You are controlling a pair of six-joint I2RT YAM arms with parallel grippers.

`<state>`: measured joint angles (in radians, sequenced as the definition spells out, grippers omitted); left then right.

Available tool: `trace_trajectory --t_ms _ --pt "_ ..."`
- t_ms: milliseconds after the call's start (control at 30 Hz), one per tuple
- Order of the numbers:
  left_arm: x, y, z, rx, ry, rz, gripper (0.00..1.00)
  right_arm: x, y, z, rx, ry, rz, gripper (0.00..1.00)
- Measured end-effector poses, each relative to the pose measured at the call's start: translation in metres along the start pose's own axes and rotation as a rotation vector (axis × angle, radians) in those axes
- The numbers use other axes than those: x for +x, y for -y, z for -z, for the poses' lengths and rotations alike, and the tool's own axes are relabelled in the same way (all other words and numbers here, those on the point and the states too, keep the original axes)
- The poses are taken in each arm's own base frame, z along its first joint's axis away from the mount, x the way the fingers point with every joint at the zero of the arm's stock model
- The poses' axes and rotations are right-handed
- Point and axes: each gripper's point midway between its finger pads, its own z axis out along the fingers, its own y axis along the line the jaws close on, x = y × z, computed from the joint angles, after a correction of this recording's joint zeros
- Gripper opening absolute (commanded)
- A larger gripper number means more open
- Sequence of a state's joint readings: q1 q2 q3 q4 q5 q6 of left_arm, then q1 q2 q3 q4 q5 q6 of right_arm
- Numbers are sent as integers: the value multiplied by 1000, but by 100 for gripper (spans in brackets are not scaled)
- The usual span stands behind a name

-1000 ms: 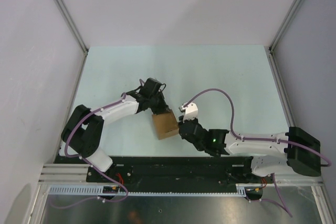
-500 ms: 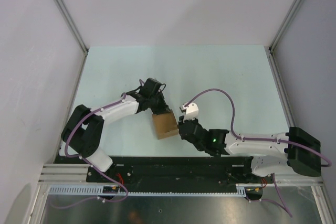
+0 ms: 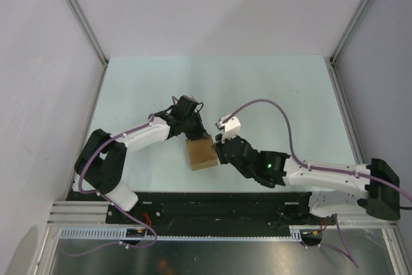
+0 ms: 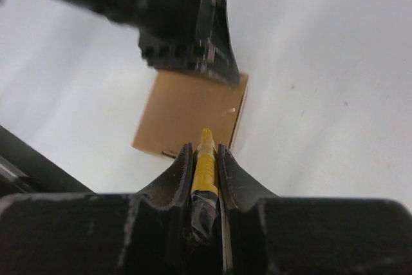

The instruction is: Unpack the express box

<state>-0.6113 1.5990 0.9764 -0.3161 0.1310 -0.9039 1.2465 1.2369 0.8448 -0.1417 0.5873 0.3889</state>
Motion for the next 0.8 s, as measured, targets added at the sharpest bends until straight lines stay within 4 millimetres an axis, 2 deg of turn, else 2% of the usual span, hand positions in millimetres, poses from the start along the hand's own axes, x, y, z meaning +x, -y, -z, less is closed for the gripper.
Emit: trace_trajectory --t_ms 100,133,267,400,567,600,700,800 --pt "0 0 1 3 1 -23 13 -33 3 13 -19 73 -47 0" --pt "0 0 2 1 -1 -33 18 -42 7 18 -19 96 -62 0" --pt "0 -2 10 -14 -6 -77 26 -55 28 21 23 120 -93 0" --pt "-6 4 26 -11 12 -132 30 -49 54 12 91 82 -96 0" --pt "-25 23 59 51 113 -194 44 -32 75 -3 143 30 -99 0" --pt "-28 24 67 55 143 -203 50 -26 77 -6 148 14 -94 0" --pt "-36 11 92 32 246 -209 64 -7 80 -13 150 -36 -79 0" --pt "-34 -19 106 -26 317 -198 71 4 82 -16 150 -61 -74 0"
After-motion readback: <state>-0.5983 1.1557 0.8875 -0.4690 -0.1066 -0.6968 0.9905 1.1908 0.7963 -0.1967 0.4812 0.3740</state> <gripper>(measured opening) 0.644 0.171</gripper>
